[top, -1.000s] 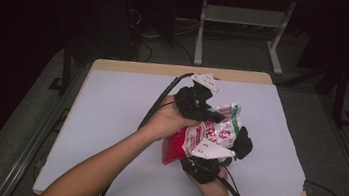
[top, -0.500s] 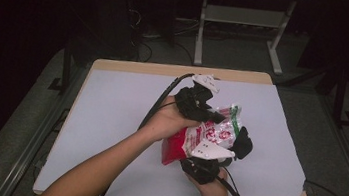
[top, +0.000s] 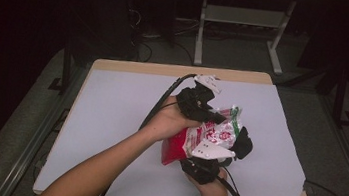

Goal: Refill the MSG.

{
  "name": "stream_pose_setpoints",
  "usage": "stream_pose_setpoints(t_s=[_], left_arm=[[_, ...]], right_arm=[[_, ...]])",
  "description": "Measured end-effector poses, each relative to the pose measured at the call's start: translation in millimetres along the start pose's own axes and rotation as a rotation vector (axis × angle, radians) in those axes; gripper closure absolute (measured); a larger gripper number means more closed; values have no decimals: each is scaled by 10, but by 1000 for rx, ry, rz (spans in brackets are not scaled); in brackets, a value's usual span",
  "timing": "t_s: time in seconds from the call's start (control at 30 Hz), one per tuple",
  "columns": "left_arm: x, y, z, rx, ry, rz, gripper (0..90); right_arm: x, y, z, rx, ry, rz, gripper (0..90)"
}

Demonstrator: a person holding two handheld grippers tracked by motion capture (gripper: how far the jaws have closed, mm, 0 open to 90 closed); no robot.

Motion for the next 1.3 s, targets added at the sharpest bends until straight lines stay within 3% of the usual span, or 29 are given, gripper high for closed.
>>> stream_pose_setpoints(t_s=[1.3], left_arm=[[12, 20, 82, 32, 1, -2, 900]], right_arm=[[-12, -18, 9, -5, 3, 13, 900]])
Point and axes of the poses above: each handheld gripper's, and its own axes: z roughly forward along the jaws, y roughly out of its top, x roughly to its left, the point moved 2 cm from there along z, roughly forward along the jaws, and after that the axes turned 2 degrees about x, right-handed, at the moved point
